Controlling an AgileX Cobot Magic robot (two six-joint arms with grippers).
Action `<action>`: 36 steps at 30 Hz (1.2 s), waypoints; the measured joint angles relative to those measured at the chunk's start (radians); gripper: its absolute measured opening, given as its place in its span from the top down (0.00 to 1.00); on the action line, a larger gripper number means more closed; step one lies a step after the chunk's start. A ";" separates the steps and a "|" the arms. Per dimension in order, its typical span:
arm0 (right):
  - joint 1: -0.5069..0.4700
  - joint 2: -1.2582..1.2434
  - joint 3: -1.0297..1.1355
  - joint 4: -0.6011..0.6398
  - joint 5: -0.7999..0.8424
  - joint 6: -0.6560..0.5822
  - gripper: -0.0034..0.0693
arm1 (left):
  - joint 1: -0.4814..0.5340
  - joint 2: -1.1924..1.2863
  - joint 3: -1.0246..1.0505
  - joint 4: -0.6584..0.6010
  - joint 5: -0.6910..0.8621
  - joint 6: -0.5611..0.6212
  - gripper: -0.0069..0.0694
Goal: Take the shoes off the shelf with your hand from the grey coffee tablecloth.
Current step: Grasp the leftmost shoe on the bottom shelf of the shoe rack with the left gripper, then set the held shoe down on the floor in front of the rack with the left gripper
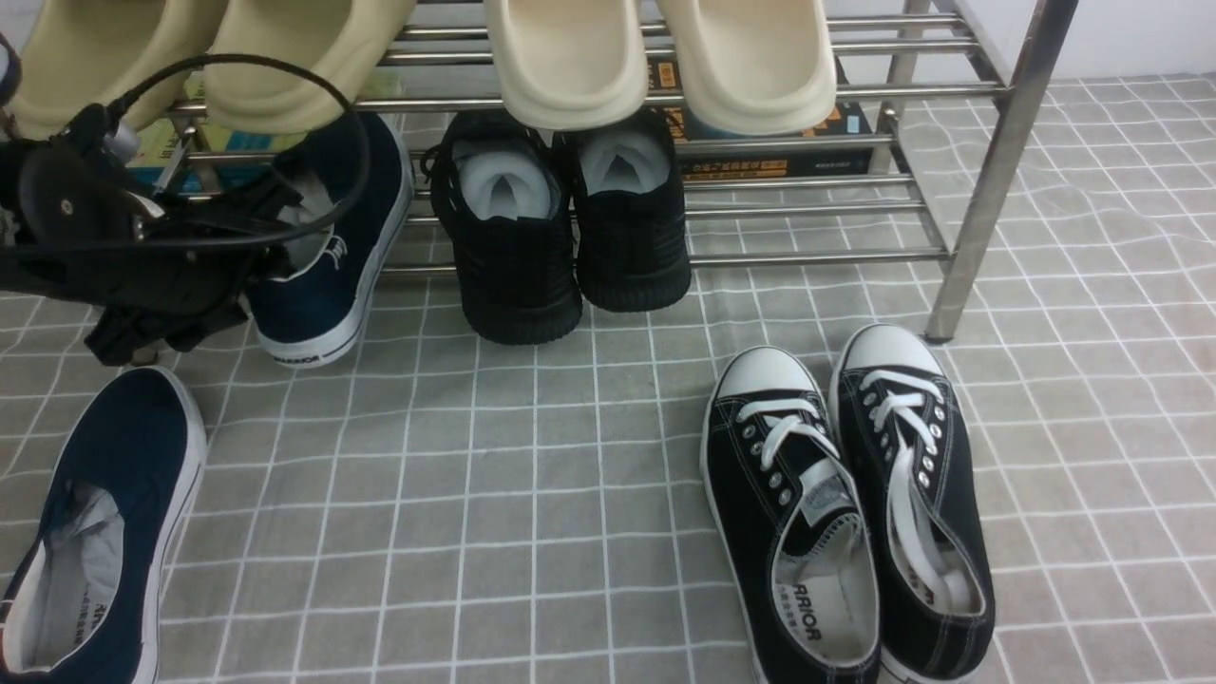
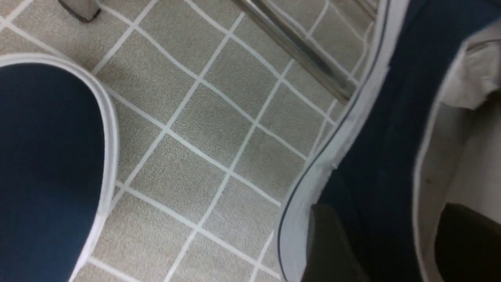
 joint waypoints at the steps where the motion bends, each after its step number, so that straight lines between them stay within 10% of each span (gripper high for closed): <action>1: 0.000 0.000 0.000 0.000 0.000 0.000 0.62 | -0.001 0.008 0.000 -0.001 -0.007 0.000 0.39; 12: 0.000 0.000 0.000 0.000 0.000 0.000 0.62 | 0.000 0.002 0.000 0.015 0.133 -0.002 0.83; 20: 0.000 0.000 0.000 0.000 0.000 0.000 0.62 | -0.029 -0.199 0.052 0.144 0.505 -0.036 0.83; 36: 0.000 0.000 0.000 0.000 0.000 0.000 0.62 | -0.192 -0.278 0.240 0.486 0.583 -0.505 0.84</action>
